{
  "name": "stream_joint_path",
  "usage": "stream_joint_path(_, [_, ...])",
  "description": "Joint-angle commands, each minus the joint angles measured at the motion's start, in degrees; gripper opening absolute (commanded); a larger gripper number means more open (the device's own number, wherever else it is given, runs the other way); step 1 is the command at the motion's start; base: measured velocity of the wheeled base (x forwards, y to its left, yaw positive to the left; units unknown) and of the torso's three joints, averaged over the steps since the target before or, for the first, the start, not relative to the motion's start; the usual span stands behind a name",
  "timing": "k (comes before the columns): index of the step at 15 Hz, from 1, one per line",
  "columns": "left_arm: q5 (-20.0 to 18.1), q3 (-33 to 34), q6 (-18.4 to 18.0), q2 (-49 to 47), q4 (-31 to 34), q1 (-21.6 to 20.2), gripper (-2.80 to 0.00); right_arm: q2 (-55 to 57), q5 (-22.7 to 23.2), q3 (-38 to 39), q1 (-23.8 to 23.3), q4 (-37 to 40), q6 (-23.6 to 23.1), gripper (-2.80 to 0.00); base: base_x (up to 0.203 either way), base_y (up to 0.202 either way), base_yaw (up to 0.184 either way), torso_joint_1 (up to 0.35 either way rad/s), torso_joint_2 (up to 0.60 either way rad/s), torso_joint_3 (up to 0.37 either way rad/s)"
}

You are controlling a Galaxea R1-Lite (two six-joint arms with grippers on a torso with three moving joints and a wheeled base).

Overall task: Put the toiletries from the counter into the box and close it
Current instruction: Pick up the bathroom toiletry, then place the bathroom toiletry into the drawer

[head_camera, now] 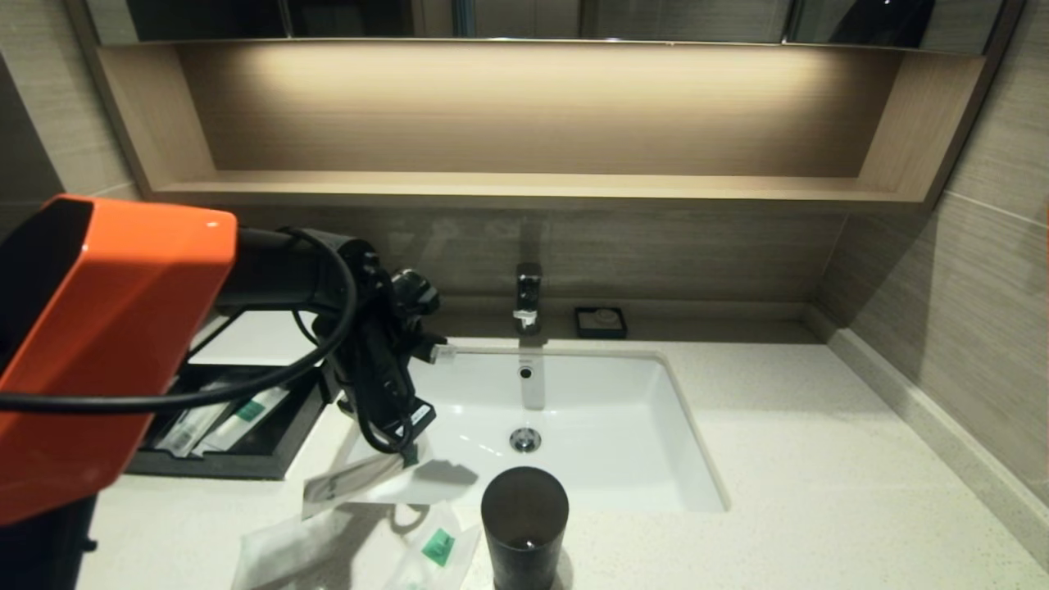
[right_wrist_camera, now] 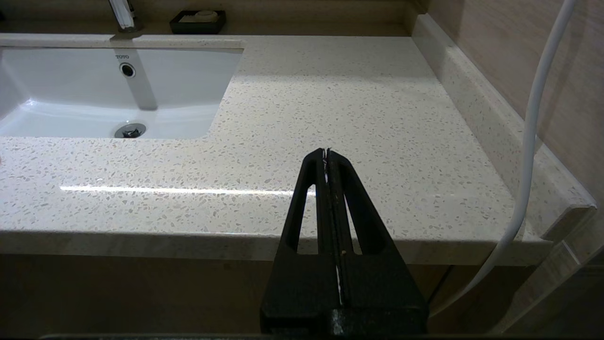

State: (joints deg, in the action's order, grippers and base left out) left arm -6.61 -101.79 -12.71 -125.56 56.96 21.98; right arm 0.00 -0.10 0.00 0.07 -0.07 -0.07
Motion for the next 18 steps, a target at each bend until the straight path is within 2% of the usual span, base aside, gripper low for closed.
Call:
stream_joint_path(1, [-0.07, -0.77, 0.17, 3.17, 0.26, -1.21, -2.80, 0.00, 0.01, 0.09, 0.01, -0.01, -0.01, -2.80, 0.000, 0.000, 0.000, 0.000, 0.00, 0.000])
stream_joint_path(3, [-0.07, -1.74, 1.50, 5.69, 0.26, -3.42, -2.80, 0.00, 0.01, 0.09, 0.01, -0.01, -0.01, -2.80, 0.000, 0.000, 0.000, 0.000, 0.00, 0.000])
stream_joint_path(8, [-0.15, -2.54, 5.25, 11.22, 0.11, -12.69, -2.80, 0.00, 0.01, 0.09, 0.01, -0.01, -0.01, -2.80, 0.000, 0.000, 0.000, 0.000, 0.00, 0.000])
stream_joint_path(18, [-0.13, -2.09, 5.61, 16.99, -1.23, -30.68, -2.80, 0.00, 0.01, 0.09, 0.01, -0.01, -0.01, -2.80, 0.000, 0.000, 0.000, 0.000, 0.00, 0.000])
